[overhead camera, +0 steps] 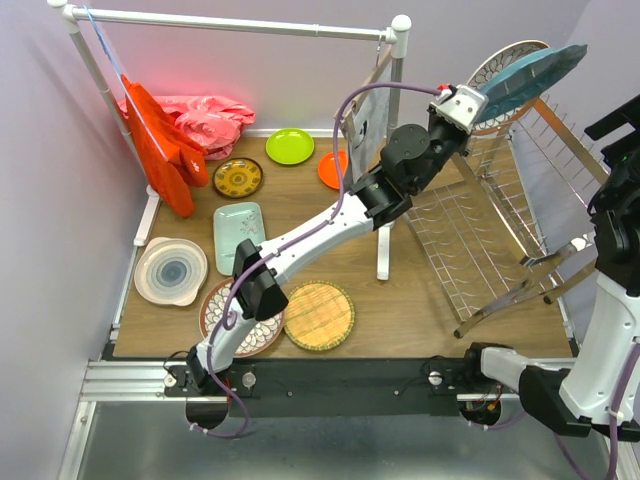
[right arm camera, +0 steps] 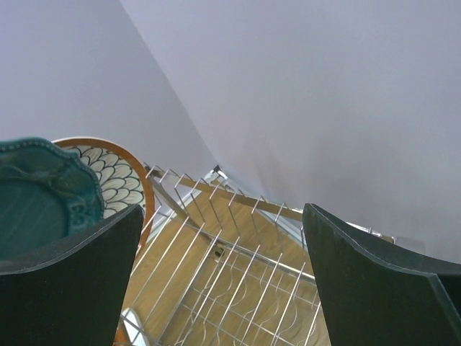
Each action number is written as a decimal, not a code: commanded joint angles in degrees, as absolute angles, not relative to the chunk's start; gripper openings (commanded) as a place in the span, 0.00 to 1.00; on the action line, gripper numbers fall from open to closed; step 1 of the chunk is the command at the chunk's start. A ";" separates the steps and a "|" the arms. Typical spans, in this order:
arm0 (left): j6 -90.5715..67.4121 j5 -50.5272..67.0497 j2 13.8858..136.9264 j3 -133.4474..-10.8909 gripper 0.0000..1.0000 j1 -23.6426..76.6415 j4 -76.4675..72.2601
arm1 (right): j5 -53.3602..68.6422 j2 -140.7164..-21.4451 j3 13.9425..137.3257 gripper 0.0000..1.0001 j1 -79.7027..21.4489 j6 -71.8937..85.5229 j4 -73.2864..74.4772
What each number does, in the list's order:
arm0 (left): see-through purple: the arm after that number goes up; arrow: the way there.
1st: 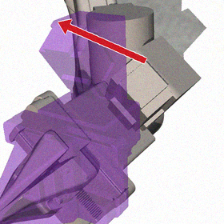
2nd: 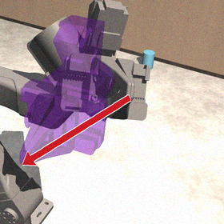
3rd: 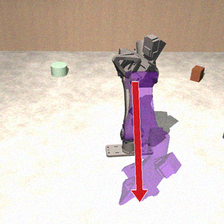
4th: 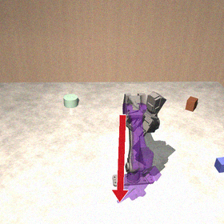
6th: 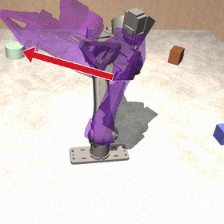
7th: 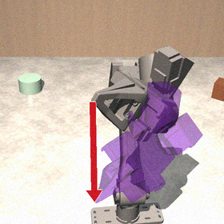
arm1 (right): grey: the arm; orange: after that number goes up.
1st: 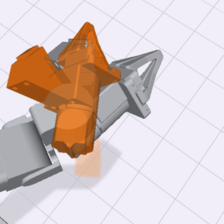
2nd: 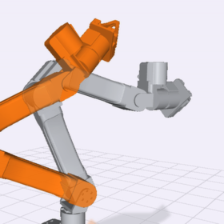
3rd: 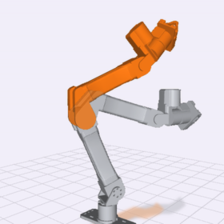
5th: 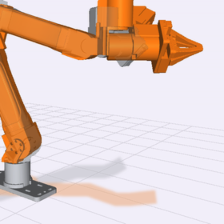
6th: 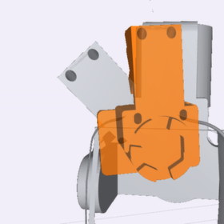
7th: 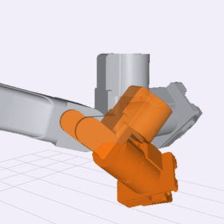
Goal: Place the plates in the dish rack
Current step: Pass the plate from the left arm to the right
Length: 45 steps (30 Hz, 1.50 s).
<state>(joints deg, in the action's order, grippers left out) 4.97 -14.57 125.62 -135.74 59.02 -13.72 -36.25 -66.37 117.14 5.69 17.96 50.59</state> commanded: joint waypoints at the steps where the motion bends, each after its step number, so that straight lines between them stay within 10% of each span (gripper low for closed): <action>1: 6.06 -17.84 124.98 -141.24 0.00 59.41 -23.64 | -33.58 -64.96 114.00 1.00 6.42 21.27 48.96; 45: 8.17 -13.71 127.27 -138.25 0.00 56.78 -23.29 | -26.19 -63.98 111.27 0.99 11.69 25.22 49.04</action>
<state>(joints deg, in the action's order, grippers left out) 9.41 -15.40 130.34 -136.99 57.08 -13.91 -27.22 -64.45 111.66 10.96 24.23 50.13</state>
